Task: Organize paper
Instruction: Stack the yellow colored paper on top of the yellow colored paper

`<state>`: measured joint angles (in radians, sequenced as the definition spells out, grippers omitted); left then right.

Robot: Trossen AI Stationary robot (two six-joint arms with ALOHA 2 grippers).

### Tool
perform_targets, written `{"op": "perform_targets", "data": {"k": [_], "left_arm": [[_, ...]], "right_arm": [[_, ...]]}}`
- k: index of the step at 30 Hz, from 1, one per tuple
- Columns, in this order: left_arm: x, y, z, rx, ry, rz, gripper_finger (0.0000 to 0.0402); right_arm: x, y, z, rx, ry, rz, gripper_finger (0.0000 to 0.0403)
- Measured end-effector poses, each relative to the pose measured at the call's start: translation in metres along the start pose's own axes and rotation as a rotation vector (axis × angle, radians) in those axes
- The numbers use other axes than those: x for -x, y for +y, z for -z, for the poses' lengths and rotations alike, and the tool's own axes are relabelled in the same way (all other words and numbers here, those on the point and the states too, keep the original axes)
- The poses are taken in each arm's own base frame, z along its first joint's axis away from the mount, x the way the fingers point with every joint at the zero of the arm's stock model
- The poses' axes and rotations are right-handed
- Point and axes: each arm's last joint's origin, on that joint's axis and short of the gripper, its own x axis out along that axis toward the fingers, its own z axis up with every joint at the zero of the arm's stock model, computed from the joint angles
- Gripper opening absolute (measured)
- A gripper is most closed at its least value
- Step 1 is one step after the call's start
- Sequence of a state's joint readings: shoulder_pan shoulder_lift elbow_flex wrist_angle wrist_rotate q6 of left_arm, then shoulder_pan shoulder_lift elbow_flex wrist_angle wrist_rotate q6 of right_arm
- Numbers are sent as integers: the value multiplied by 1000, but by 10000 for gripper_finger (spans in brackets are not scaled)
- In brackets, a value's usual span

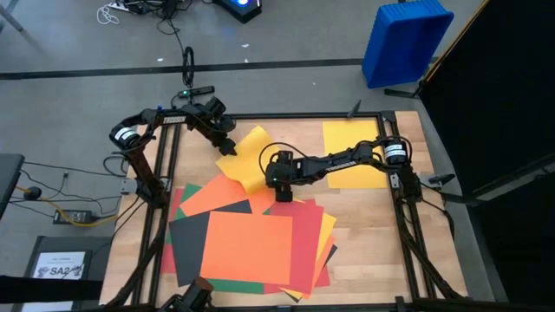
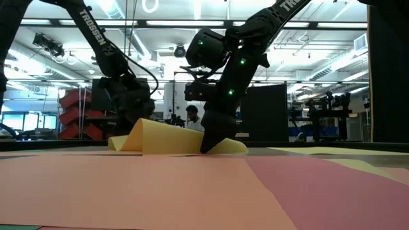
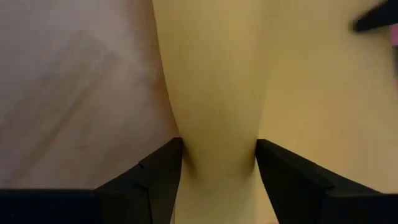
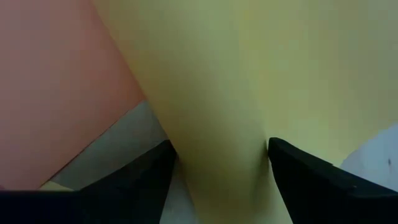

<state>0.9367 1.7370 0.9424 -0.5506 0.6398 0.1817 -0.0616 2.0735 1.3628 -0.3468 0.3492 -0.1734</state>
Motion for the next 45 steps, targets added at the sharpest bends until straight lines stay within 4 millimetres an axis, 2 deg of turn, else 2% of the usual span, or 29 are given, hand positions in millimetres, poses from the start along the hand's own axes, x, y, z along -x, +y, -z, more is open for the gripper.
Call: {"op": "perform_targets", "data": {"k": [8, 19, 31, 37, 45], "left_arm": [[1, -3, -1, -21, -16, 94, 190], [4, -11, -3, -133, -98, 358, 190], [6, -8, -6, -159, -125, 347, 192], [13, -9, -13, -147, -121, 322, 218], [9, -27, -22, -185, -96, 365, 271]], "right_arm": [[0, 0, 0, 1, 2, -3, 241], [0, 0, 1, 3, 7, -4, 244], [0, 0, 1, 4, 6, -11, 245], [0, 1, 1, 4, 5, -13, 241], [0, 1, 1, 4, 5, -13, 246]]}}
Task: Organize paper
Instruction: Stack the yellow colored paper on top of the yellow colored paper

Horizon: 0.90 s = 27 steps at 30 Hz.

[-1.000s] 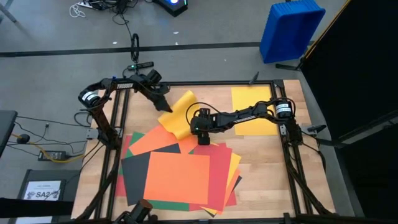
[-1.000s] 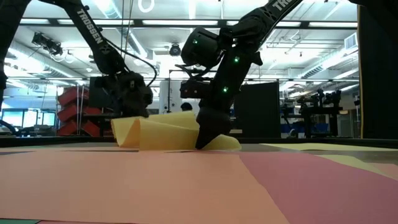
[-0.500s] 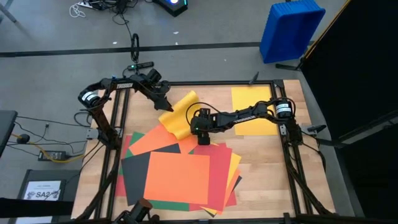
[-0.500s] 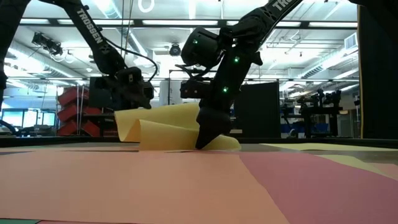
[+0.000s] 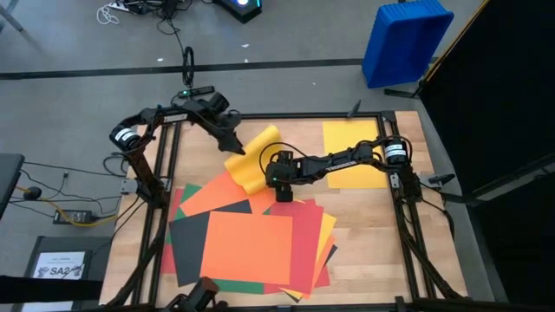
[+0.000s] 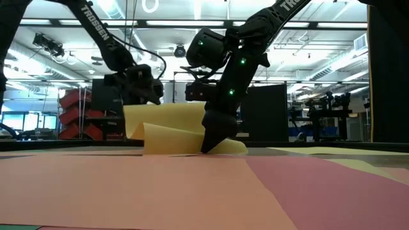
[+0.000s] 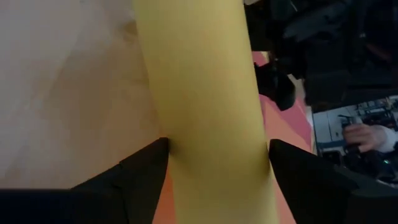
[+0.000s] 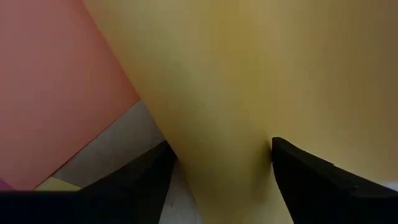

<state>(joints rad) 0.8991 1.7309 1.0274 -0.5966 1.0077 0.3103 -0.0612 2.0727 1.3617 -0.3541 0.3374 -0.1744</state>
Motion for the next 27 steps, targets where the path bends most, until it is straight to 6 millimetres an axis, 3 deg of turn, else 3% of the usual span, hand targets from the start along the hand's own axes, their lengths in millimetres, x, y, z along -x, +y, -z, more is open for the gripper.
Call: {"op": "perform_targets", "data": {"k": [8, 20, 27], "left_arm": [[-4, -12, -9, 11, 56, -14, 299], [12, -32, -44, -44, 11, 24, 300], [4, -42, -49, -70, 23, 70, 300]], "right_arm": [[0, 0, 0, -2, -1, 0, 241], [0, 0, 0, -25, -2, -15, 242], [0, 0, 0, -26, -3, -16, 244]]}}
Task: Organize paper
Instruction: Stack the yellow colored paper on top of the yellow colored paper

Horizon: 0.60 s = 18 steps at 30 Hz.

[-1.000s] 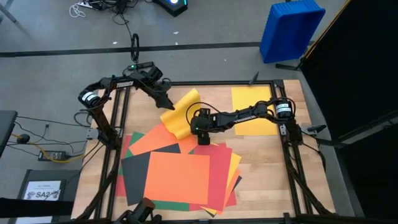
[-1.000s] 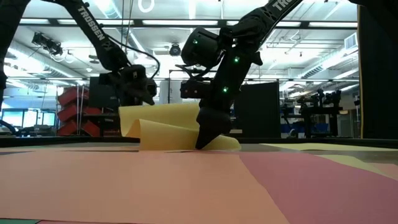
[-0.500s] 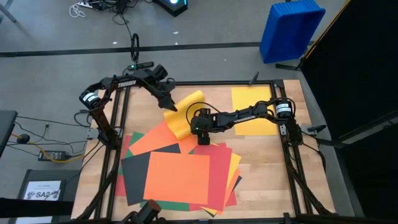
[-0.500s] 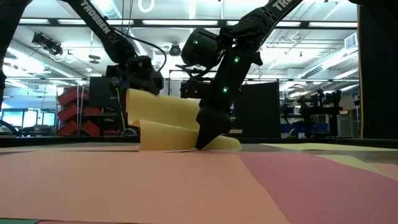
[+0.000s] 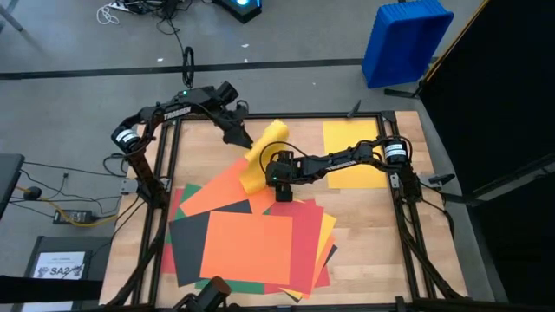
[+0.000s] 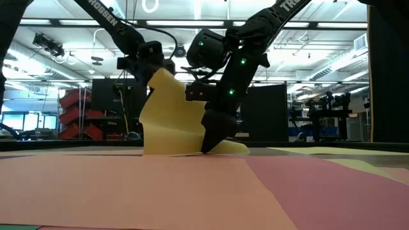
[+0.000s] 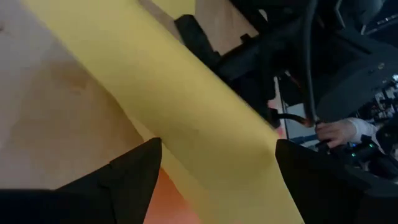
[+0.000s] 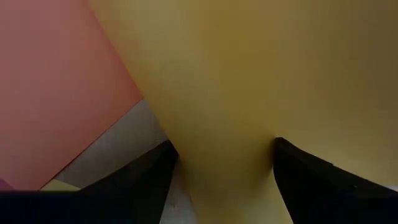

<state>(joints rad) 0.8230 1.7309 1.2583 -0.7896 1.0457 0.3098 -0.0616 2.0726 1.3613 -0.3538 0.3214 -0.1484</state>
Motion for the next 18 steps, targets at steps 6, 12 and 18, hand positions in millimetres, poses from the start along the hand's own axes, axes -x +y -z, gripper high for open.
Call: {"op": "perform_targets", "data": {"k": [6, 12, 18], "left_arm": [[-8, -5, -1, -22, 15, 14, 300], [-8, -4, -1, -14, 28, -28, 300], [-8, -2, 1, 41, 70, -96, 300]], "right_arm": [[0, 0, 0, -1, 0, 0, 244], [0, 0, 0, -1, 0, -1, 241], [0, 0, 0, -1, -1, -1, 246]]}}
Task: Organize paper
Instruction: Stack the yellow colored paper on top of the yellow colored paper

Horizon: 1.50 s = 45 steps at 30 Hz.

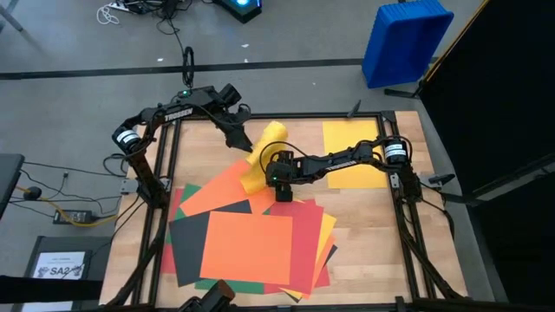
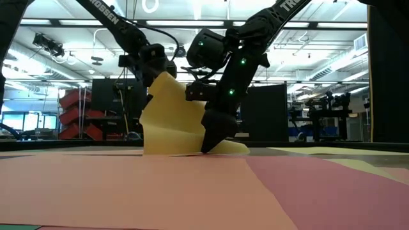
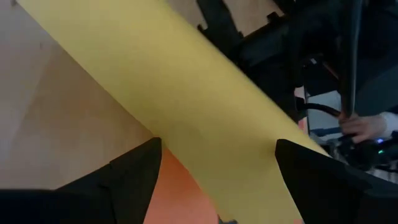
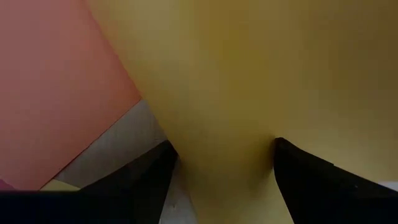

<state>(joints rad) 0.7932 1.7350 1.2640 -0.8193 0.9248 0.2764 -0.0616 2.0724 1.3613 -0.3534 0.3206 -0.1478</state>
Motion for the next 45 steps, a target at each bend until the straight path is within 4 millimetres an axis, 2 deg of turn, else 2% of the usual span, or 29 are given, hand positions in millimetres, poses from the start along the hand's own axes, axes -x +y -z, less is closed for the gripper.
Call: {"op": "perform_targets", "data": {"k": [8, 14, 21, 26, 33, 39, 45], "left_arm": [[1, 2, 6, 88, 45, -6, 300], [2, 3, 5, 68, 35, -23, 300], [2, 11, 3, 26, 78, -277, 287], [3, 13, 1, 6, 73, -335, 267], [-1, 21, 5, 0, 73, -412, 192], [-8, 32, 10, 22, 109, -454, 100], [-7, 33, 10, 17, 118, -488, 9]], "right_arm": [[0, 0, 0, -8, 0, -1, 241], [0, 0, 0, -14, 1, -1, 246], [0, 1, 0, -14, 0, -2, 240], [0, 1, 0, -14, 0, -2, 243], [0, 1, 0, -14, 0, -2, 240], [0, 1, 0, -18, 0, -2, 238], [1, 0, 0, -12, 0, 7, 242]]}}
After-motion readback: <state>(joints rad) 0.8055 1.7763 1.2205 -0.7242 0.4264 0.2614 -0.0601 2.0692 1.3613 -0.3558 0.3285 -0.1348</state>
